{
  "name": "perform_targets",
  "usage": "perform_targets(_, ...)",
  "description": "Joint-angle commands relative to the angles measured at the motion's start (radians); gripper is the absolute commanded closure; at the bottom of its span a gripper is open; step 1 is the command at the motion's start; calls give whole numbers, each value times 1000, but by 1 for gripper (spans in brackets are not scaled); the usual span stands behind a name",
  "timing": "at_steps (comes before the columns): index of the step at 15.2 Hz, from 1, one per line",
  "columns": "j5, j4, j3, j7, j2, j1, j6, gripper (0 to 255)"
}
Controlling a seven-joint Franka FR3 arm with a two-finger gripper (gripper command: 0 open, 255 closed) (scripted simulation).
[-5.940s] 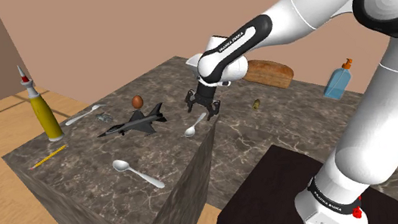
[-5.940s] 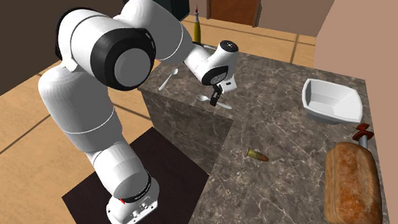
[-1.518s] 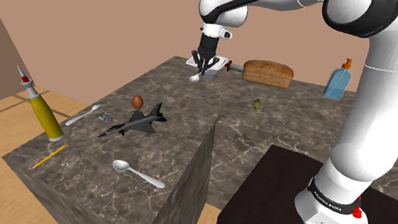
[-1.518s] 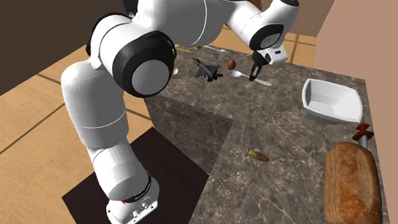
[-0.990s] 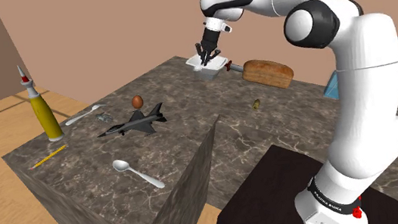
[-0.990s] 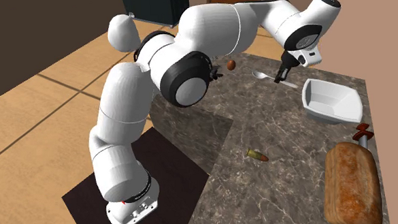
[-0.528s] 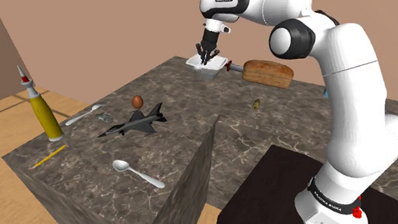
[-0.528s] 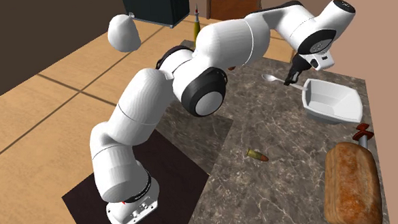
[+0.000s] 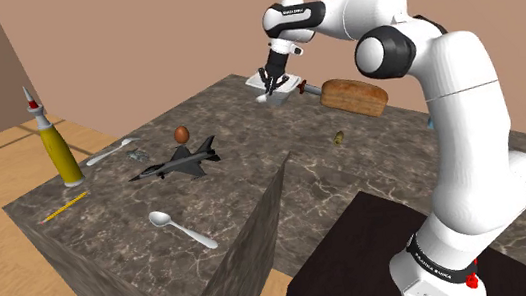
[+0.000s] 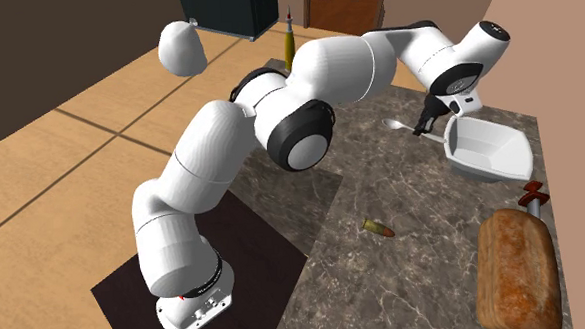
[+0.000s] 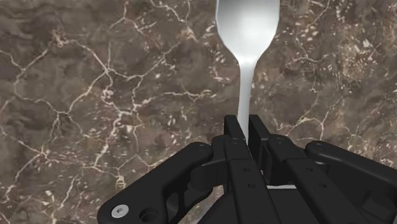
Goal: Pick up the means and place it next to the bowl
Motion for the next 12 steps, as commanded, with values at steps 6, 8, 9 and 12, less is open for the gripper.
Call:
perform_targets(6, 6, -76, 2, -19, 12, 2, 87, 255)
perform_targets(8, 8, -91, 2, -24, 19, 2, 108, 255)
perform_targets(9, 9, -98, 3, -26, 23, 2, 119, 255)
perform_targets(12, 12, -117, 4, -33, 36, 3, 150, 255)
